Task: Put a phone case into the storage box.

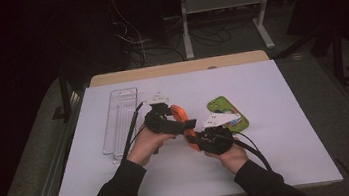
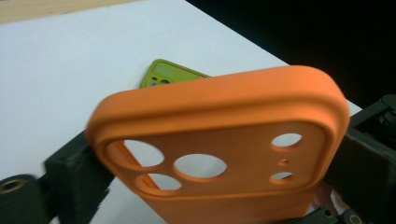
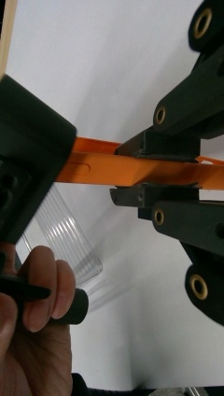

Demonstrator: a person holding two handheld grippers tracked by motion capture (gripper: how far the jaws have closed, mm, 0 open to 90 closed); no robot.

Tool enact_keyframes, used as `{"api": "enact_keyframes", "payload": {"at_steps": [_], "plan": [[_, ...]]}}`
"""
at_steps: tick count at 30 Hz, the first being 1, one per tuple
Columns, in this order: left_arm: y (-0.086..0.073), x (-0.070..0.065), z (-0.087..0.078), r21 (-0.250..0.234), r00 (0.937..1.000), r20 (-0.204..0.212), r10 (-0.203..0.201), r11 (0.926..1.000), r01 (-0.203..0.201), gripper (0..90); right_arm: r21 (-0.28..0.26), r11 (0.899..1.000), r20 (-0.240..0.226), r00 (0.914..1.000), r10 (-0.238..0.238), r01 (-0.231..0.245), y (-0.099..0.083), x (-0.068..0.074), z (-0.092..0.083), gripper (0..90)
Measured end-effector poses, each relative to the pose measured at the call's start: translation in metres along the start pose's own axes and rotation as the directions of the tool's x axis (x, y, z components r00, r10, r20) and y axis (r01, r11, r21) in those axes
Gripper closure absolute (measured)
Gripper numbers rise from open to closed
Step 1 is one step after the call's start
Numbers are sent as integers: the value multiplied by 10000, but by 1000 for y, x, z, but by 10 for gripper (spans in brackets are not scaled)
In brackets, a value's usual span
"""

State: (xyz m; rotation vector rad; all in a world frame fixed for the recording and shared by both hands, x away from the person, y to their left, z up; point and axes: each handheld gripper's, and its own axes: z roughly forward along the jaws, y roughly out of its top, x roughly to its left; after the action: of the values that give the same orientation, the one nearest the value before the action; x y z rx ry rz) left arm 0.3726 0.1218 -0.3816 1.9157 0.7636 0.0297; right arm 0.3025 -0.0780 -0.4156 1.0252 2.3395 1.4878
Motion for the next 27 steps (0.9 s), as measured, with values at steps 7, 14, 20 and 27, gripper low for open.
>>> {"api": "enact_keyframes", "payload": {"at_steps": [7,14,20,27], "plan": [[1,1,-2,-37,10000,-6,79,10000,-79,105,97,10000,34,10000,-9,9,-1,1,1,786],[2,-1,-2,46,10000,-10,97,9999,-97,130,166,9997,85,9998,-154,153,-1,1,1,782],[4,-2,-4,-17,9989,-218,416,9991,-417,139,717,9972,143,9996,-241,230,-1,-1,2,654],[7,-2,-11,-117,9980,-443,461,9988,-466,140,1244,9908,313,9979,-567,524,-4,-8,-6,461]]}}
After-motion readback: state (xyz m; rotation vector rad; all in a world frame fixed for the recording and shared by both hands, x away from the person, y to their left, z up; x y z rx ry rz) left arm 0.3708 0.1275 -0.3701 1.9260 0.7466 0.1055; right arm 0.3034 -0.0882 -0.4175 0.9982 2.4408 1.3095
